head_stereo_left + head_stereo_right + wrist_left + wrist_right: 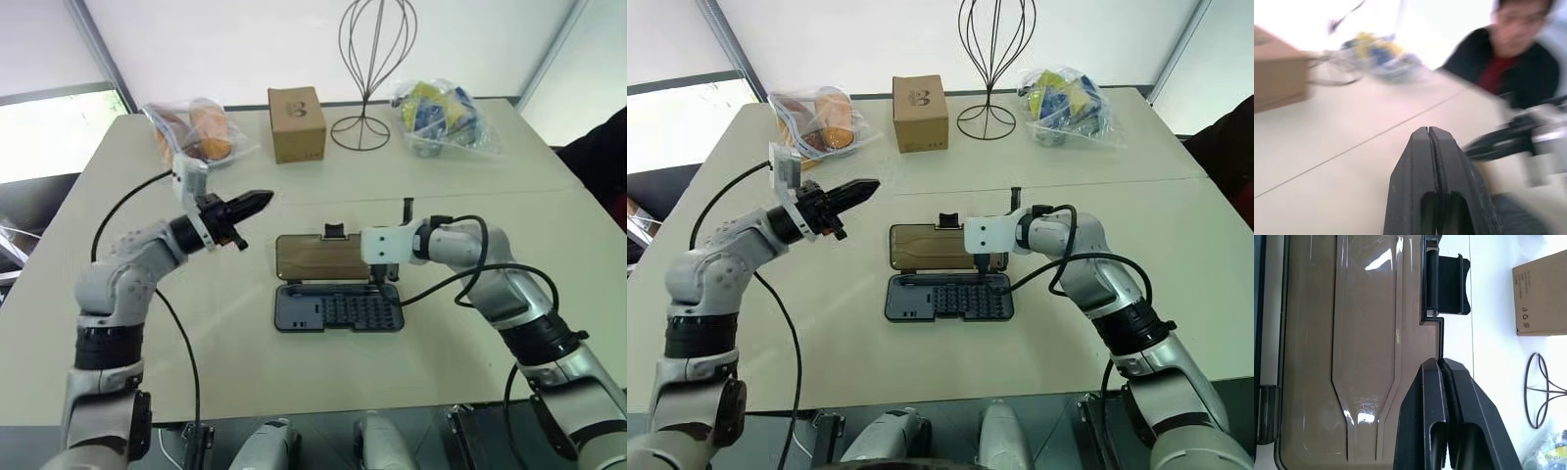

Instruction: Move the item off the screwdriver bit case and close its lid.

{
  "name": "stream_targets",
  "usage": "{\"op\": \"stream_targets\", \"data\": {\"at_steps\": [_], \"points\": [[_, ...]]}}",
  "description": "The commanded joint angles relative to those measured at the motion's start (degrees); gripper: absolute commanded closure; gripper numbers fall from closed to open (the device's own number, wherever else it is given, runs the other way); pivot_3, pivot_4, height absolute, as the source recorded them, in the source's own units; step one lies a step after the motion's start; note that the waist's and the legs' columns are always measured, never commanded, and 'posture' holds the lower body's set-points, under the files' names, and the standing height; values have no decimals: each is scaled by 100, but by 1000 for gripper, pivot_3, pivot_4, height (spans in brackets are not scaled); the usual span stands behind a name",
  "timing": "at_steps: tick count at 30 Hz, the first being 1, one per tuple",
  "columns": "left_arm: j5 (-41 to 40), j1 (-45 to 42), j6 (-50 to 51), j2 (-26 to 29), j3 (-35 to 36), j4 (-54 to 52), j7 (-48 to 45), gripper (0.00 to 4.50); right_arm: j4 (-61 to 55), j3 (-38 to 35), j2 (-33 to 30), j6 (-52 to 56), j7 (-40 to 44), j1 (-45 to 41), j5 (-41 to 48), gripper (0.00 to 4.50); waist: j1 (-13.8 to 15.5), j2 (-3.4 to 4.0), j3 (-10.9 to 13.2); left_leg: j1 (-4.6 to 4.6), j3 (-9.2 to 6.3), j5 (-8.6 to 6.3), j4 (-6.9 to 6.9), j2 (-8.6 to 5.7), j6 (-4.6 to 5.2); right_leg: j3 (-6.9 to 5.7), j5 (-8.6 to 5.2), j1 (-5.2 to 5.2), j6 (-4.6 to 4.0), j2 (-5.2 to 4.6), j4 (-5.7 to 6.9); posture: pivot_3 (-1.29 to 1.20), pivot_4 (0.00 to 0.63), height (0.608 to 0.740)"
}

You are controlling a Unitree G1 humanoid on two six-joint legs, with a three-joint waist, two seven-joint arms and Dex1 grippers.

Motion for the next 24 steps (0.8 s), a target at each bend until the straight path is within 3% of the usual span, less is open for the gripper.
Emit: {"op": "stream_targets", "data": {"at_steps": [1, 7, 15, 18, 22, 24], "points": [[996, -278, -1144, -49, -423, 1099, -14, 4500, -266, -60, -12, 18, -30, -43, -16, 4450, 0, 0, 0, -3, 0, 0, 0, 0, 0, -1, 0, -3, 0, 0, 0, 0, 150, 740], [1799, -735, -2350, -400, -1011, 2968, -680, 4500, -261, -48, 0, 35, -69, -43, -45, 4450, -1, -3, 1, -57, -9, 0, 68, -5, 0, -16, 1, -34, 1, -3, 9, 0, 150, 740], [1747, -1012, -2402, -754, -1136, 3943, -2126, 4500, -345, -86, 41, 197, -73, -30, -23, 4450, -6, -3, 1, -60, -10, -1, 68, -7, 1, -15, 1, -39, 1, -5, 20, 0, 150, 740], [1835, -1200, -2541, -874, -1035, 4309, -2080, 4500, -529, -143, 47, 364, 24, 10, 95, 3510, 3, -3, 1, -66, -12, -1, 68, -10, 2, -15, 1, -38, 1, -5, 22, 0, 150, 740], [1892, -1265, -2668, -910, -988, 4491, -2138, 4500, -1074, -415, -10, 1020, 295, -22, 339, 1431, 3, -4, 1, -68, -14, -1, 74, -11, 2, -15, 1, -39, 2, -7, 25, 0, 150, 740], [1883, -1265, -2693, -915, -965, 4478, -2209, 4500, -1698, -833, -91, 2164, 770, -177, 811, 412, 8, -4, 1, -72, -15, -1, 74, -11, 2, -15, 1, -42, 2, -8, 28, 0, 150, 740]]}}
